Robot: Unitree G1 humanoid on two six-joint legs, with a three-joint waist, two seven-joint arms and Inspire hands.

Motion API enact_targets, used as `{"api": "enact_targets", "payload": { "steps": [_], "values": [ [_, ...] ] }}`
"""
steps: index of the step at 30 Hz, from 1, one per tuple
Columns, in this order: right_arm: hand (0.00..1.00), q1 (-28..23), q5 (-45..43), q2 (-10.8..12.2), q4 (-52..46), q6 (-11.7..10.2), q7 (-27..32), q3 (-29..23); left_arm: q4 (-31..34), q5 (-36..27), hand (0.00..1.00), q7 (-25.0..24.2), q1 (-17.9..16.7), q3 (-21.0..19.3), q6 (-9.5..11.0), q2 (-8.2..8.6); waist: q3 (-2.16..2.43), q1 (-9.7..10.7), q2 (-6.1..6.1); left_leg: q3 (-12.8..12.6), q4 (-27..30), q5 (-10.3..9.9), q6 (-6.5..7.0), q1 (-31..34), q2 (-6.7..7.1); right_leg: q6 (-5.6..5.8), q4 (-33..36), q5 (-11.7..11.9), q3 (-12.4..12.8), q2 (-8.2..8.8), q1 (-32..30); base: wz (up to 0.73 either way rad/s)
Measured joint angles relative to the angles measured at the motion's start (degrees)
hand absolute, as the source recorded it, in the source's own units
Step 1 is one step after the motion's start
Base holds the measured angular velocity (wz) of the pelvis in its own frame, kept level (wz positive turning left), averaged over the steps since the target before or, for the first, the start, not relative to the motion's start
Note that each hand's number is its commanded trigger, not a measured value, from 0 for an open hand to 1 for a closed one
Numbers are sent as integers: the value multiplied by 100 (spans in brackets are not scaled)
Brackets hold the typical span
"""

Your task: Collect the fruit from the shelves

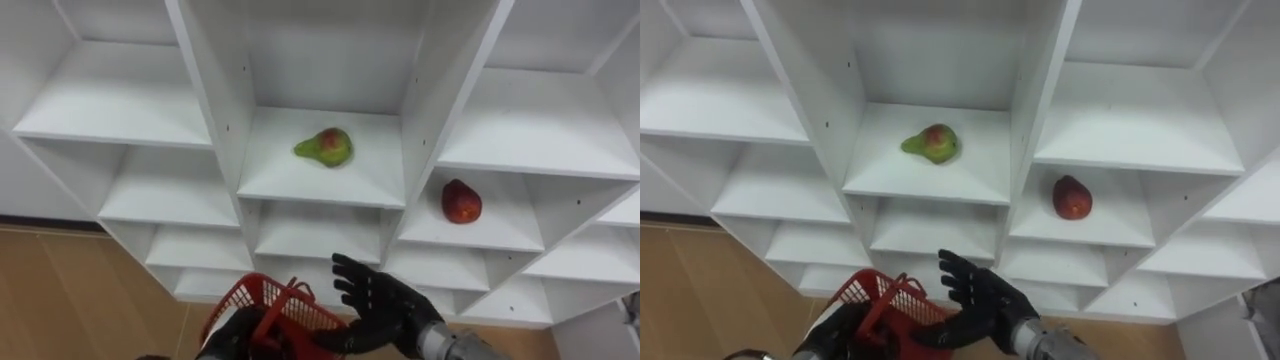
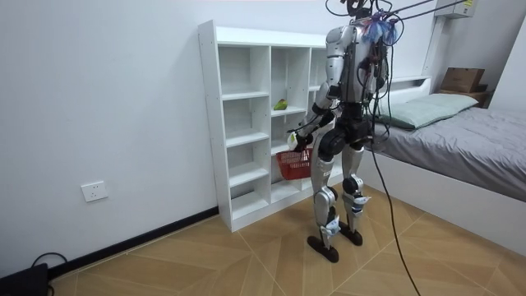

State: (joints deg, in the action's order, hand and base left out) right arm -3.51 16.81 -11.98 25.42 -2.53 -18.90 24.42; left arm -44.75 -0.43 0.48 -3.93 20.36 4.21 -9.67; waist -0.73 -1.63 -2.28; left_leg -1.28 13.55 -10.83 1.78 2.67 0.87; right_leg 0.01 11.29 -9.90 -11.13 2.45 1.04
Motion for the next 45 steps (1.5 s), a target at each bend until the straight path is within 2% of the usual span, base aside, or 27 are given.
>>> {"api": "enact_targets", "payload": {
  "steps": [4, 6, 8, 14, 17, 21, 24, 27, 29, 31, 33, 35, 38, 42, 45],
  "values": [
    [0, -31, -954, -188, -966, -82, 162, -118, 144, 7, 100, 1, -116, -360, 8, -40, 12, -57, -100, -9, -96, 13, -15, -274, -2, 1, -79, -4, 10, -6, 211, -2],
    [0, -52, -1276, -189, -1193, -141, 250, -154, 162, 11, 100, -4, -138, -451, 14, -49, 22, -60, -159, -5, -109, 11, -17, -361, -9, 1, -91, -5, 8, -13, 305, 0],
    [0, -53, -1553, -188, -1488, -158, 324, -191, 170, 9, 100, -15, -140, -493, 104, -54, -17, -113, -206, 9, -151, 7, -20, -440, -8, 3, -94, -7, -2, -14, 369, 0],
    [0, -48, -1712, -189, -2120, -189, 462, -342, 193, 12, 100, -120, -213, -619, 235, -55, -17, -284, -235, 8, -181, 4, -19, -445, -12, 4, -106, -6, -2, -9, 390, 0],
    [0, 48, -1717, -191, -2205, -293, 651, -346, 193, 11, 100, -108, -225, -670, 236, -63, -16, -339, -233, 22, -170, 5, -20, -486, -13, 3, -88, -5, -7, -11, 411, 0],
    [0, 156, -1741, -206, -2233, -327, 846, -345, 201, 15, 100, -112, -236, -689, 245, -81, -18, -362, -235, 59, -186, 4, -19, -527, -13, 4, -86, -5, -35, -9, 487, 4],
    [0, 204, -1731, -358, -2437, -420, 1060, -351, 201, 81, 100, -144, -258, -746, 259, -126, -24, -358, -272, 134, -177, 3, -22, -548, -9, 4, -96, -5, -112, -9, 559, 12],
    [0, 427, -1727, -427, -2459, -517, 1268, -437, 200, 275, 100, -211, -317, -980, 277, -160, -35, -373, -342, 167, -176, -2, -37, -630, -4, 2, -164, -4, -119, -30, 685, 5],
    [0, 554, -1722, -427, -2460, -628, 1441, -605, 200, 510, 100, -204, -350, -1081, 278, -186, 6, -385, -413, 200, -175, 1, -50, -642, -8, 2, -171, -4, -150, -41, 716, 8],
    [0, 606, -1737, -428, -2460, -633, 1574, -720, 201, 658, 100, -202, -363, -1119, 277, -187, 18, -453, -455, 196, -177, 2, -54, -652, -12, 2, -170, -4, -162, -46, 729, 6],
    [0, 612, -1752, -431, -2460, -633, 1697, -784, 202, 718, 100, -206, -367, -1140, 277, -189, 0, -506, -511, 213, -174, 2, -56, -660, -12, 2, -171, -4, -183, -47, 754, 8],
    [0, 651, -1857, -444, -2459, -631, 1764, -787, 202, 740, 100, -239, -391, -1225, 275, -201, -40, -511, -577, 295, -156, 1, -58, -655, -5, 2, -175, -4, -265, -42, 788, 16],
    [0, 693, -2045, -451, -2459, -631, 1827, -788, 210, 751, 100, -289, -400, -1270, 269, -247, -55, -515, -693, 379, -44, -32, -83, -562, -10, 2, -174, -4, -338, -56, 781, 17],
    [0, 739, -2107, -501, -2459, -631, 1835, -791, 210, 752, 100, -410, -400, -1287, 264, -235, -42, -560, -717, 457, 110, -87, -82, -455, -9, 2, -170, -4, -404, -65, 767, 11],
    [0, 812, -2081, -565, -2375, -629, 1842, -791, 210, 817, 100, -467, -400, -1289, 256, -247, -6, -636, -771, 490, 122, -85, -83, -427, -2, 2, -168, -4, -482, -57, 766, 8]
  ]
}}
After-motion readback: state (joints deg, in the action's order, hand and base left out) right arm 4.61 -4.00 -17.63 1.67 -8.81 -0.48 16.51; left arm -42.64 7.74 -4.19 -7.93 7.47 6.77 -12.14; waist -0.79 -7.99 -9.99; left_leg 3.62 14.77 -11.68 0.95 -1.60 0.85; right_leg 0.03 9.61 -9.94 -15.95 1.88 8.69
